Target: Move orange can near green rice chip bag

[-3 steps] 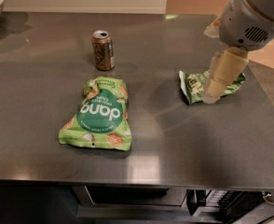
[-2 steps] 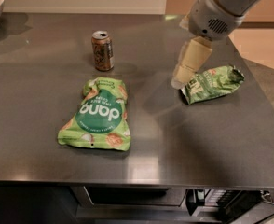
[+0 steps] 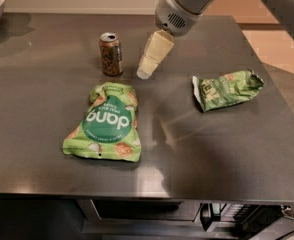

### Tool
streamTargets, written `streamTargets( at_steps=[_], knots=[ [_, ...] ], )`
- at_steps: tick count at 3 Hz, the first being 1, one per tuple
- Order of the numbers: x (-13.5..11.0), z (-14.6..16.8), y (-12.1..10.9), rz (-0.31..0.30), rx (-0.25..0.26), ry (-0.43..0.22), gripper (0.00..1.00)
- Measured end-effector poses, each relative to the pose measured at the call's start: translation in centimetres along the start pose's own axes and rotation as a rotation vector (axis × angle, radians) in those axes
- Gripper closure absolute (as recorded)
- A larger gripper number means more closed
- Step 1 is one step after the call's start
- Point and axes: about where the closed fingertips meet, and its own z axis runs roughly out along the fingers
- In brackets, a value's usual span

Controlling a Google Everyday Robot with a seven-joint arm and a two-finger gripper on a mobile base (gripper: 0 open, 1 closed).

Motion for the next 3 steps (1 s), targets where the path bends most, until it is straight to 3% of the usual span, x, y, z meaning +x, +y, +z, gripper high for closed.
streamTargets(
  at_steps=[1, 3],
  knots=[
    [-2.9, 3.1, -2.0, 0.047, -0.009, -0.035, 0.0],
    [-5.8, 8.2, -5.2, 0.156, 0.039, 0.007, 0.0]
  ],
)
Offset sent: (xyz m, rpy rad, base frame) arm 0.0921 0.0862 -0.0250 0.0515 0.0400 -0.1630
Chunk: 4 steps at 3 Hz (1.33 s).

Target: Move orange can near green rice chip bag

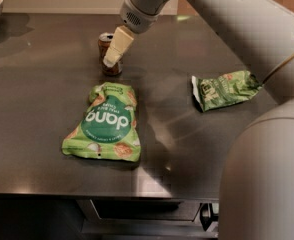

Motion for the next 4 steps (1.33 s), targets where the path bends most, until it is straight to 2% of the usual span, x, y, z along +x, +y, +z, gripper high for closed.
streamTargets(
  at_steps=[2, 3, 4],
  knots=[
    [-1.4, 3.4, -2.7, 0.119, 0.062, 0.003, 0.0],
    [-2.4, 4.3, -3.8, 0.158, 0.071, -0.013, 0.0],
    [-3.0, 5.3, -3.9, 0.172, 0.056, -0.022, 0.0]
  ],
)
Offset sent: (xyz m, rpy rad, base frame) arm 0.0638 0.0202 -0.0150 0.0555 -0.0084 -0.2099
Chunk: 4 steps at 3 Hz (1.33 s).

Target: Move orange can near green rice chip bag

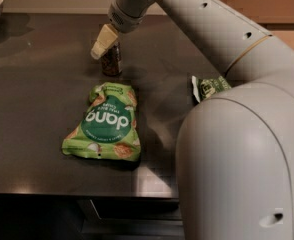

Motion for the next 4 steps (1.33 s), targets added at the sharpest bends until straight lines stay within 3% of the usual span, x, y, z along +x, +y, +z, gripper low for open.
streamTargets(
  at_steps=[2, 4],
  knots=[
    [-0.2, 0.4, 0.5, -0.001, -0.041, -0.007, 0.42],
    [-0.1, -1.4, 1.8, -0.024, -0.108, -0.037, 0.9]
  ],
)
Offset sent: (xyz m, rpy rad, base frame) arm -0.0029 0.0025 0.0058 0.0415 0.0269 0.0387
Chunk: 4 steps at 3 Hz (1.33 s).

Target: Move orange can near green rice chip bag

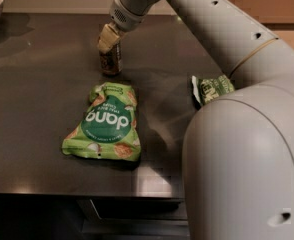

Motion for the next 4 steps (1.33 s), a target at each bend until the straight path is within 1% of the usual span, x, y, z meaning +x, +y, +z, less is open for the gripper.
streamTargets(
  at_steps=[1, 2, 3, 4],
  knots=[
    [0.2, -1.4, 2.1, -0.018, -0.058, -0.004, 1.0],
    [0.9, -2.1, 4.2, -0.041, -0.105, 0.019, 1.0],
    [1.9, -2.3, 5.8, -0.062, -0.124, 0.047, 1.0],
    [2.8, -2.4, 7.1, -0.102, -0.103, 0.054, 0.82]
  ],
)
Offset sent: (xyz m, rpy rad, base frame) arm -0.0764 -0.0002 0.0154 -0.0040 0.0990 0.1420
